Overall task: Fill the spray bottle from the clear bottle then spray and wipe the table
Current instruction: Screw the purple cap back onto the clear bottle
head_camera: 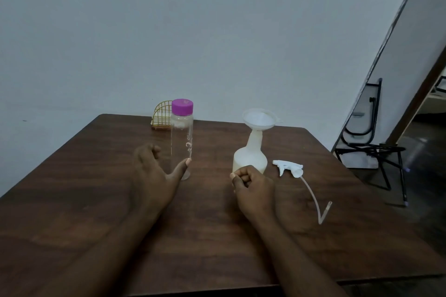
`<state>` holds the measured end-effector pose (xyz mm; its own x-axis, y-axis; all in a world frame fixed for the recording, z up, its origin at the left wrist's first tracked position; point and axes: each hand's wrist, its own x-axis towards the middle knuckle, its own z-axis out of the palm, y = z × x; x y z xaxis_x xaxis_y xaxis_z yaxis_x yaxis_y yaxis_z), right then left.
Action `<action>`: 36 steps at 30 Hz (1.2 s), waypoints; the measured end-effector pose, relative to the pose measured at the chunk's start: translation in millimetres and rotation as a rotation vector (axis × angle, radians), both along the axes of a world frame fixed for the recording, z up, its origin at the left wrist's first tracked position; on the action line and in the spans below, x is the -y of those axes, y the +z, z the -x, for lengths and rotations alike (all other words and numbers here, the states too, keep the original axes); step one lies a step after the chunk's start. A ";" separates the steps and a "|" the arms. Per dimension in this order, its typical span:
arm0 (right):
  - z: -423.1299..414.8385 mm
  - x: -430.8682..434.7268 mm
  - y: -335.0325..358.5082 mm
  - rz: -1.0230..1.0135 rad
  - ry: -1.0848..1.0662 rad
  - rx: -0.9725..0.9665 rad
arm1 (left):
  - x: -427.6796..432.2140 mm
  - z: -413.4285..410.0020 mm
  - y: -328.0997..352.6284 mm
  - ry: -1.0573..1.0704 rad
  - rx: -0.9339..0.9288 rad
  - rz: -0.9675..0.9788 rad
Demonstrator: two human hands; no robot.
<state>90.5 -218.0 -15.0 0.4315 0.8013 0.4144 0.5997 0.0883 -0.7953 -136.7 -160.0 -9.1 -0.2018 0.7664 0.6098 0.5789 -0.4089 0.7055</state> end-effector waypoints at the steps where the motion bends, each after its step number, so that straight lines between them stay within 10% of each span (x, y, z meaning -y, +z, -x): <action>1: -3.5 2.4 0.5 -0.011 -0.012 -0.026 | 8.4 -3.2 0.9 -0.013 -0.019 -0.052; 8: -19.1 10.2 20.8 -0.107 -0.080 -0.161 | 31.5 -53.3 1.8 -0.295 -0.156 -0.048; 17: -47.3 -8.3 102.5 -0.212 -0.082 -0.794 | 9.9 -127.7 1.2 -0.392 0.009 0.056; 36: -51.2 -22.5 141.5 -0.164 0.066 -0.882 | 11.6 -129.3 1.9 -0.415 -0.145 0.072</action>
<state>141.7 -195.5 126.5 0.6024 0.7955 0.0657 -0.2336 0.2544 -0.9385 -7.4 -171.7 -7.2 0.2158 0.8059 0.5514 0.4714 -0.5805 0.6639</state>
